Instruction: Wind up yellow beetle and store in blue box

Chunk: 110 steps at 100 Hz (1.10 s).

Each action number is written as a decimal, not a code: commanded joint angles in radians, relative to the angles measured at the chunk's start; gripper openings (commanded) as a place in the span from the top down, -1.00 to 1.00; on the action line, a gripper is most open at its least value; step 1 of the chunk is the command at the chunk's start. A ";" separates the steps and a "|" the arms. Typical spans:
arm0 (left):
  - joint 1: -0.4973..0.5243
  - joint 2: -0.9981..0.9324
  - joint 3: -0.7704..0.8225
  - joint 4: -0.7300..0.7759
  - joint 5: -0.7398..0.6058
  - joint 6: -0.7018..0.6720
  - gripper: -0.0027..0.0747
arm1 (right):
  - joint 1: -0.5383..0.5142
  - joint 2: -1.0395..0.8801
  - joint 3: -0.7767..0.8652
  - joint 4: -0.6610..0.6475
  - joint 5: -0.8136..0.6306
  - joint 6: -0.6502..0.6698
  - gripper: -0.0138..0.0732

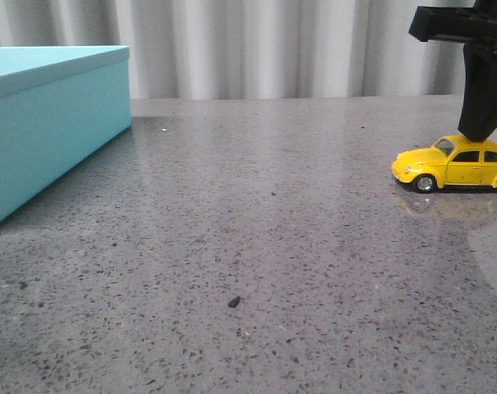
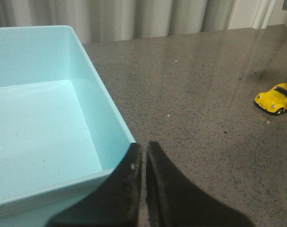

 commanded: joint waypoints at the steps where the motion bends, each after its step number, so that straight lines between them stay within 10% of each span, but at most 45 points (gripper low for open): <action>1: -0.009 0.011 -0.028 -0.012 -0.054 -0.008 0.99 | -0.001 -0.015 -0.025 0.004 -0.027 -0.004 0.80; 110: -0.009 0.011 -0.028 -0.012 -0.052 -0.008 0.99 | -0.005 -0.014 -0.025 -0.257 0.062 0.050 0.80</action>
